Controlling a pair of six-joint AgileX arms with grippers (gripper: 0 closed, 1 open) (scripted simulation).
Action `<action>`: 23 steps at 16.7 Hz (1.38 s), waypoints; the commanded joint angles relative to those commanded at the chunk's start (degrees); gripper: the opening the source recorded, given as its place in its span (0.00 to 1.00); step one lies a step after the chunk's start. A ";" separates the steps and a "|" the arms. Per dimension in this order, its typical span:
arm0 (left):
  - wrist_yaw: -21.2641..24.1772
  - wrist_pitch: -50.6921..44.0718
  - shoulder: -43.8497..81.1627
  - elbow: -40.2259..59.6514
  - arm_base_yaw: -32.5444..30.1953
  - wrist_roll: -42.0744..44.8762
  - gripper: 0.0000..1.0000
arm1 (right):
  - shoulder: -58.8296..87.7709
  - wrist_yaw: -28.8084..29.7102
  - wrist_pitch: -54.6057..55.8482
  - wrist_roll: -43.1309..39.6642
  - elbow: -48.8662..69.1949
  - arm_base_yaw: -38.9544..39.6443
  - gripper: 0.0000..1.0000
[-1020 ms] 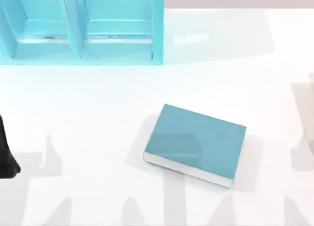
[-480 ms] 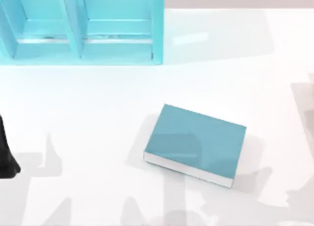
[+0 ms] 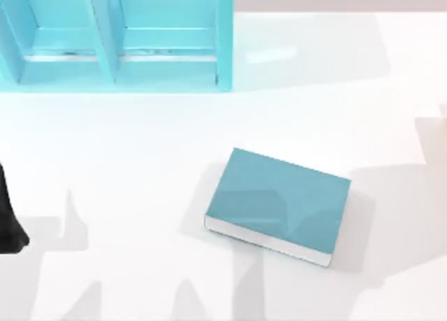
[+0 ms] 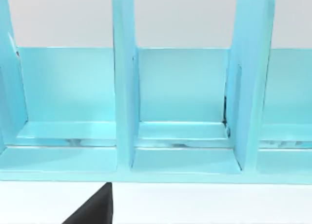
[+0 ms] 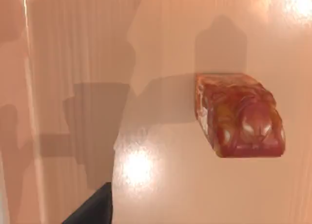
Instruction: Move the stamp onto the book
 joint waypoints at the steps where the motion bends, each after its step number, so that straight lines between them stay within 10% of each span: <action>1: 0.00 0.00 0.00 0.00 0.00 0.00 1.00 | 2.87 0.00 -1.92 -0.62 2.42 -0.65 1.00; 23: 0.00 0.00 0.00 0.00 0.00 0.00 1.00 | 14.75 0.00 13.67 -1.76 -5.93 -1.93 1.00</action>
